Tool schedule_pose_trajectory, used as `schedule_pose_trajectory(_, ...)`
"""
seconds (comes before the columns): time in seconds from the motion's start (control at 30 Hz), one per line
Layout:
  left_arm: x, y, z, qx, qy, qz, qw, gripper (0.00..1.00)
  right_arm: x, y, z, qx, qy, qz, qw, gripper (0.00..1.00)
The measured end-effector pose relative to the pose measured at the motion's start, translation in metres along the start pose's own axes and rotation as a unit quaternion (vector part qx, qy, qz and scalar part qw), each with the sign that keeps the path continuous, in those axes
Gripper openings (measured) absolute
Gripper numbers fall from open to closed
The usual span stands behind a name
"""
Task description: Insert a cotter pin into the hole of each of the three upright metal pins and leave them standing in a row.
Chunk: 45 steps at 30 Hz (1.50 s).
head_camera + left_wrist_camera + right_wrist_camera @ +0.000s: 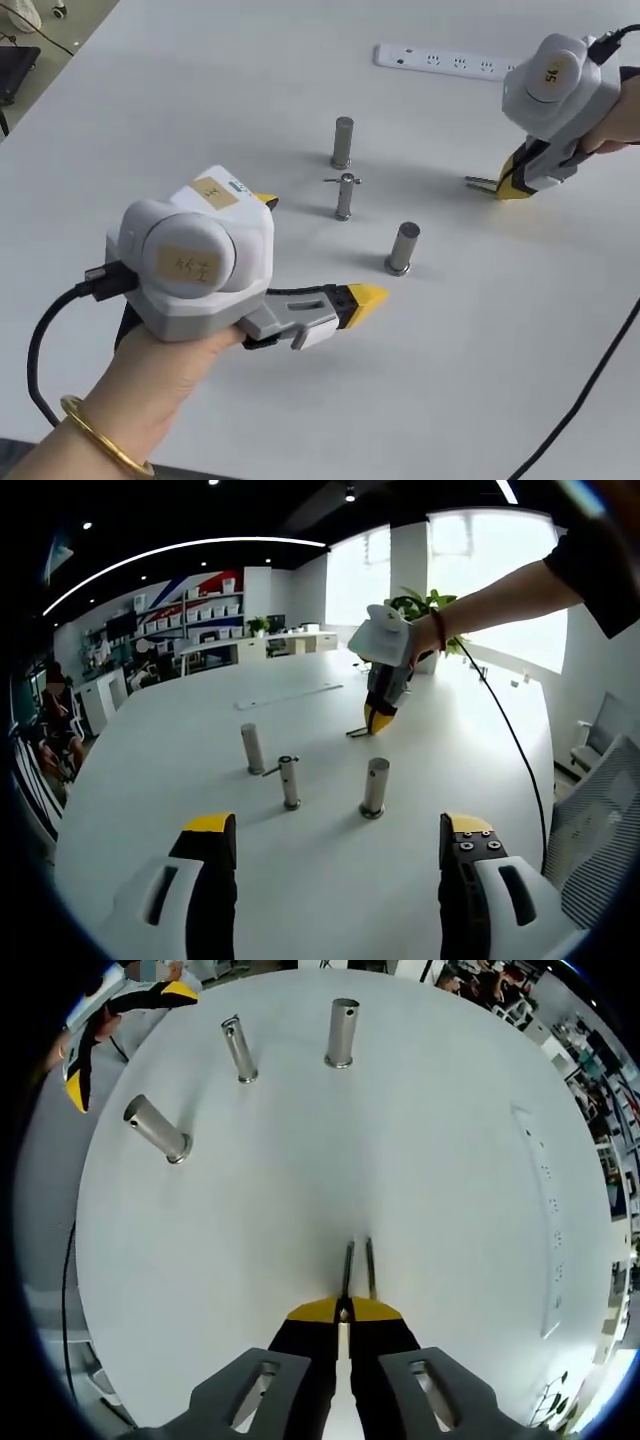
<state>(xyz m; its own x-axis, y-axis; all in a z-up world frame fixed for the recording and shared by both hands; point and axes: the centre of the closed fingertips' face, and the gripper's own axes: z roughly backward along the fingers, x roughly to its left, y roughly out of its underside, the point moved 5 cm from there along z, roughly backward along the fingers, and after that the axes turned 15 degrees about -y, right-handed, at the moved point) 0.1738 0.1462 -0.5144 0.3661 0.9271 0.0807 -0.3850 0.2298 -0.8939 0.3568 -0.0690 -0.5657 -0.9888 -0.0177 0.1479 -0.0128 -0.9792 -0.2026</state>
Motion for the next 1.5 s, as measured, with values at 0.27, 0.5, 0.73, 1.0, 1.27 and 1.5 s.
schedule_pose_trajectory(0.27,-0.002,-0.002,0.003,-0.003,0.004,0.001,1.0,0.8,0.004,0.006,0.009,0.005,0.018,0.002,0.9998,0.0)
schedule_pose_trajectory(0.5,-0.006,-0.004,0.005,0.002,0.01,-0.006,0.9999,0.77,0.01,0.009,0.021,-0.03,0.045,0.004,0.9985,0.0)
schedule_pose_trajectory(0.73,-0.006,-0.012,0.008,-0.004,0.016,0.011,0.9998,0.73,0.029,0.003,0.035,-0.061,0.062,0.022,0.996,0.0)
schedule_pose_trajectory(1.0,-0.007,-0.015,0.01,0.006,0.022,0.028,0.9993,0.65,0.063,-0.014,0.049,-0.08,0.083,0.075,0.9905,0.0)
schedule_pose_trajectory(1.27,-0.008,-0.024,0.007,0.01,0.023,0.037,0.999,0.58,0.098,-0.033,0.057,-0.096,0.102,0.123,0.9824,0.0)
schedule_pose_trajectory(1.5,-0.015,-0.035,0.001,0.006,0.044,0.064,0.997,0.49,0.122,-0.049,0.06,-0.103,0.119,0.165,0.9735,0.0)
